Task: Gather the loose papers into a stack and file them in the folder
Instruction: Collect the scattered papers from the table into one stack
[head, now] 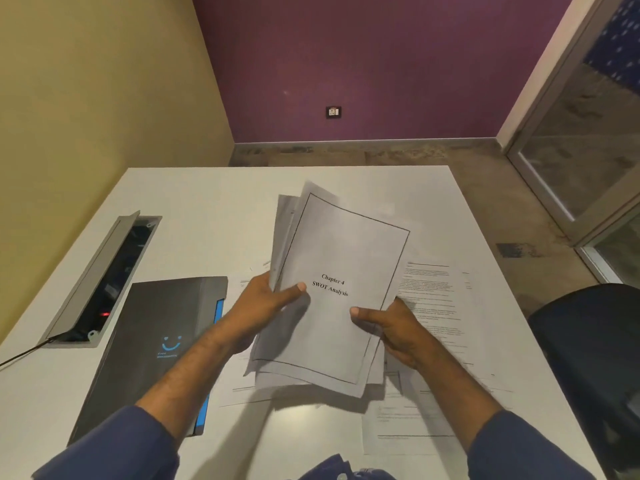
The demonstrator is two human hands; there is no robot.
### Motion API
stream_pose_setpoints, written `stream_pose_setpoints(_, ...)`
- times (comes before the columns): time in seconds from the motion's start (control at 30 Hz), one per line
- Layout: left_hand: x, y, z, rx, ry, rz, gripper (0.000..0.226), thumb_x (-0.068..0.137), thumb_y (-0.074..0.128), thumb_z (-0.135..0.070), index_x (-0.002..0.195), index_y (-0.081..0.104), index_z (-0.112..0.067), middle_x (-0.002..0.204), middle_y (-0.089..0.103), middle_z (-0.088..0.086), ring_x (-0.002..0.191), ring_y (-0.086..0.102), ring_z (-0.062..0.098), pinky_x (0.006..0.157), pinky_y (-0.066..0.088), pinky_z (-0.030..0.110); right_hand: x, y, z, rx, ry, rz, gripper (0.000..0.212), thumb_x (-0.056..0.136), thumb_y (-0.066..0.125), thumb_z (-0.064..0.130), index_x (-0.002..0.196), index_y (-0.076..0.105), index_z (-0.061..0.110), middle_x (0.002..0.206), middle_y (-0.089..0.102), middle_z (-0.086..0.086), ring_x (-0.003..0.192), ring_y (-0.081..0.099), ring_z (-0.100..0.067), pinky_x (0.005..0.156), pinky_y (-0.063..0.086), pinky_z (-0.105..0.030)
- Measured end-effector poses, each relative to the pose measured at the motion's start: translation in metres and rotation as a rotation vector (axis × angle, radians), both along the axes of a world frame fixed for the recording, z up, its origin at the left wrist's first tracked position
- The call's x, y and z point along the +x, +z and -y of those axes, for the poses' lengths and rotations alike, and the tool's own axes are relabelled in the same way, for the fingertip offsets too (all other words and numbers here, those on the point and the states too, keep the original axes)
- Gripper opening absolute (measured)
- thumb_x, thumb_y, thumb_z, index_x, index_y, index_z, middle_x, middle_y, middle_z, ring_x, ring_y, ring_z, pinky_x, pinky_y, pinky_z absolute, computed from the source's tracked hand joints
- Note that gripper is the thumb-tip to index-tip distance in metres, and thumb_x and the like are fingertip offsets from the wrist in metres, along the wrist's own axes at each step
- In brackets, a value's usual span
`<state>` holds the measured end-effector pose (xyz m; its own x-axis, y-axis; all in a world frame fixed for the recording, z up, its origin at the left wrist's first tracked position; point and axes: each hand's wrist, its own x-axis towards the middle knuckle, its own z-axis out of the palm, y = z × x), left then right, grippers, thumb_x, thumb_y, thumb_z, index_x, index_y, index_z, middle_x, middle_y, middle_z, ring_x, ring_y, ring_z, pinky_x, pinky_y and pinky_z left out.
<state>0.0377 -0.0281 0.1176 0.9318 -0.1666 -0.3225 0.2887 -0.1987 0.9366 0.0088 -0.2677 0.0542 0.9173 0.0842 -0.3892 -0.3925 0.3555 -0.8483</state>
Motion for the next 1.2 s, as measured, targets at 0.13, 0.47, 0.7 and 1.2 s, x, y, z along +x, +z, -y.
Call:
stream_pose_setpoints(0.13, 0.004, -0.013, 0.023, 0.015, 0.036, -0.048, 0.029, 0.092, 0.068, -0.028, 0.119, 0.067, -0.017, 0.111, 0.075, -0.004, 0.103, 0.069, 0.014, 0.087, 0.052, 0.031, 0.003, 0.004, 0.028, -0.124, -0.04, -0.029, 0.042, 0.079, 0.067, -0.014, 0.116, 0.063, 0.006, 0.112, 0.071, -0.011, 0.099, 0.068, -0.022, 0.085, 0.057, -0.028)
stream_pose_setpoints(0.47, 0.015, -0.07, 0.091, -0.186, 0.167, -0.311, 0.024, 0.088, 0.066, -0.026, 0.107, 0.069, -0.011, 0.096, 0.077, 0.012, 0.072, 0.067, 0.026, 0.067, 0.057, 0.033, 0.0, -0.02, 0.14, -0.324, -0.248, -0.084, 0.049, 0.083, 0.068, -0.006, 0.13, 0.056, 0.002, 0.12, 0.066, -0.014, 0.108, 0.064, -0.03, 0.093, 0.05, -0.036)
stream_pose_setpoints(0.7, 0.013, -0.14, 0.137, 0.525, 0.122, -0.083, 0.046, 0.083, 0.071, -0.023, 0.125, 0.062, -0.009, 0.112, 0.066, 0.005, 0.089, 0.065, 0.02, 0.08, 0.052, 0.031, -0.036, -0.052, 0.2, -0.356, -0.273, -0.233, 0.041, 0.086, 0.062, -0.006, 0.122, 0.058, 0.014, 0.104, 0.07, -0.004, 0.094, 0.066, -0.024, 0.079, 0.054, -0.036)
stream_pose_setpoints(1.2, 0.014, -0.16, 0.254, 0.968, -0.05, -0.001, 0.058, 0.081, 0.069, -0.048, 0.123, 0.05, -0.013, 0.119, 0.063, 0.005, 0.115, 0.054, 0.027, 0.093, 0.045, 0.039, -0.079, -0.065, 0.26, -0.46, -0.314, -0.343, 0.043, 0.085, 0.059, -0.009, 0.125, 0.059, 0.008, 0.116, 0.069, -0.013, 0.102, 0.065, -0.036, 0.096, 0.05, -0.055)
